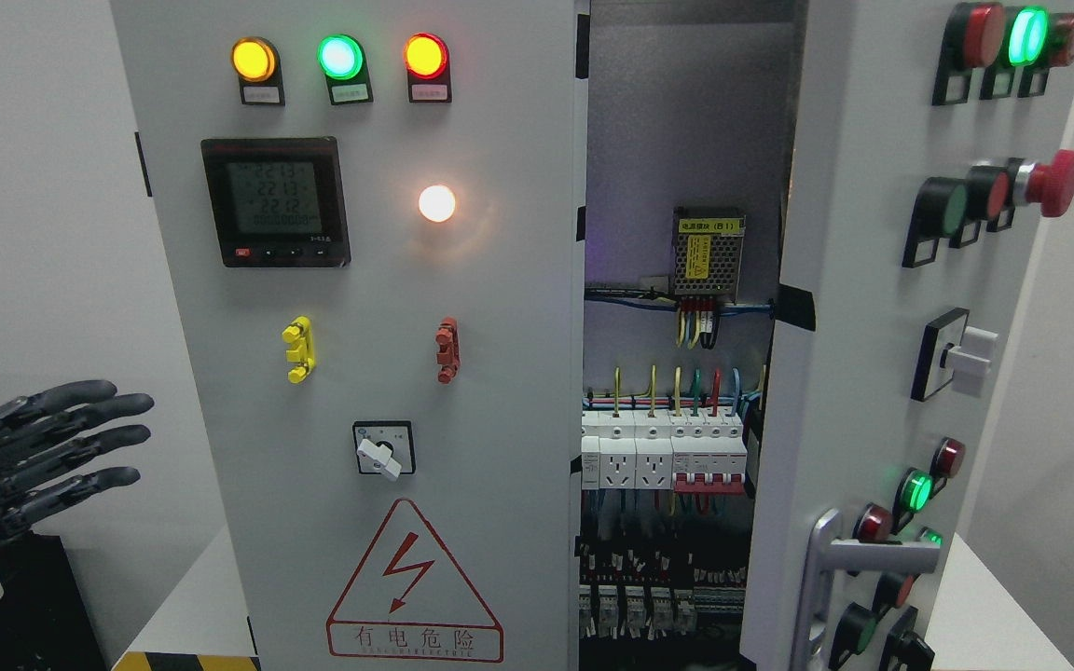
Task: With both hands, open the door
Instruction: 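Reach the left hand up toward the gap at the ajar door's edge, then hook the left hand's fingers behind the door's free edge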
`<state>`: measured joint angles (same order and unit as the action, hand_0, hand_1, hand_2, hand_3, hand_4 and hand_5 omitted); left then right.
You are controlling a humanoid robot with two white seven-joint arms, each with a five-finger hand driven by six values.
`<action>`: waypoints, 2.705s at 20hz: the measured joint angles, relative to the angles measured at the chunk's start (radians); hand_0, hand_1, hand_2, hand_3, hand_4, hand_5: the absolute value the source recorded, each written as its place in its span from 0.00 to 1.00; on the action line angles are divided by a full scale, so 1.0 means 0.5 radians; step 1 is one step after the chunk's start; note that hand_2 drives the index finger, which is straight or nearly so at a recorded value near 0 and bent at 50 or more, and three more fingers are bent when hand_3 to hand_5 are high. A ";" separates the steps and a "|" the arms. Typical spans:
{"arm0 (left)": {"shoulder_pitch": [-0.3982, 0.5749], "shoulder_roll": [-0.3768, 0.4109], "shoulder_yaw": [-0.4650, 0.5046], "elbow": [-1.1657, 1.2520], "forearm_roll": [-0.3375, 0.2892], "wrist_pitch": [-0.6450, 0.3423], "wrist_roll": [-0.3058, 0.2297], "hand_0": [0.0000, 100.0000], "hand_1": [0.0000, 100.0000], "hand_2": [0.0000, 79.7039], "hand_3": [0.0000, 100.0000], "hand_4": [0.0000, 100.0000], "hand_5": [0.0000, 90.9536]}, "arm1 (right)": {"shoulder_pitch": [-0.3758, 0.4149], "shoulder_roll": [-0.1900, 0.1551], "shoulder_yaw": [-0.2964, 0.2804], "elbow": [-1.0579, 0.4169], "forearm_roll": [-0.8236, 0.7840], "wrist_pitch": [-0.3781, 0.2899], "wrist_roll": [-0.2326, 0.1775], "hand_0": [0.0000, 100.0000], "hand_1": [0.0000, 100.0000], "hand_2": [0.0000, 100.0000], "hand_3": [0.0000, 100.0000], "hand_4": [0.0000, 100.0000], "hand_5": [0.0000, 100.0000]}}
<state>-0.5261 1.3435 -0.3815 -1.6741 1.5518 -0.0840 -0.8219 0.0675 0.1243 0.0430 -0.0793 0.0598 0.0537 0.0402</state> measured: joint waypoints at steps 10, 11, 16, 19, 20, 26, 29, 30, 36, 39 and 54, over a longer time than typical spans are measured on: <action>-0.878 -0.227 -0.793 -0.033 0.002 0.203 0.007 0.00 0.00 0.00 0.00 0.00 0.00 | 0.000 0.000 0.000 0.001 0.000 0.000 0.003 0.38 0.00 0.00 0.00 0.00 0.00; -0.963 -0.255 -0.863 -0.033 0.005 0.211 0.010 0.00 0.00 0.00 0.00 0.00 0.00 | 0.000 0.000 0.000 0.001 0.000 0.000 0.003 0.38 0.00 0.00 0.00 0.00 0.00; -1.366 -0.410 -1.202 -0.016 0.036 0.235 0.005 0.00 0.00 0.00 0.00 0.00 0.00 | 0.000 0.000 0.000 0.001 0.000 0.000 0.003 0.38 0.00 0.00 0.00 0.00 0.00; -1.610 -0.502 -1.409 0.002 0.122 0.236 0.002 0.00 0.00 0.00 0.00 0.00 0.00 | 0.000 0.000 0.000 0.000 0.000 0.000 0.003 0.38 0.00 0.00 0.00 0.00 0.00; -1.690 -0.535 -1.476 0.009 0.161 0.238 0.029 0.00 0.00 0.00 0.00 0.00 0.00 | 0.000 0.000 0.000 0.000 0.000 0.000 0.003 0.38 0.00 0.00 0.00 0.00 0.00; -2.025 -0.769 -1.800 0.085 0.305 0.235 0.302 0.00 0.00 0.00 0.00 0.00 0.00 | 0.000 0.000 0.000 0.000 0.000 0.000 0.003 0.38 0.00 0.00 0.00 0.00 0.00; -2.114 -0.898 -1.905 0.120 0.335 0.230 0.466 0.00 0.00 0.00 0.00 0.00 0.00 | 0.000 0.000 0.000 0.000 0.000 0.000 0.003 0.38 0.00 0.00 0.00 0.00 0.00; -2.137 -0.940 -1.931 0.128 0.341 0.230 0.512 0.00 0.00 0.00 0.00 0.00 0.00 | 0.000 0.000 0.000 0.000 0.000 0.000 0.003 0.38 0.00 0.00 0.00 0.00 0.00; -2.225 -1.208 -2.043 0.172 0.359 0.230 0.735 0.00 0.00 0.00 0.00 0.00 0.00 | 0.000 0.000 0.000 0.000 0.000 0.000 0.004 0.38 0.00 0.00 0.00 0.00 0.00; -2.242 -1.325 -2.067 0.186 0.359 0.228 0.814 0.00 0.00 0.00 0.00 0.00 0.00 | 0.000 0.000 0.000 0.000 0.000 0.000 0.004 0.38 0.00 0.00 0.00 0.00 0.00; -2.256 -1.817 -2.012 0.259 0.374 0.235 1.055 0.00 0.00 0.00 0.00 0.00 0.00 | 0.000 0.000 0.000 0.000 0.000 0.000 0.004 0.38 0.00 0.00 0.00 0.00 0.00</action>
<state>-1.6543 0.4348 -1.3876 -1.5448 1.7387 0.0335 -0.2943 0.0675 0.1243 0.0430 -0.0791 0.0598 0.0537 0.0421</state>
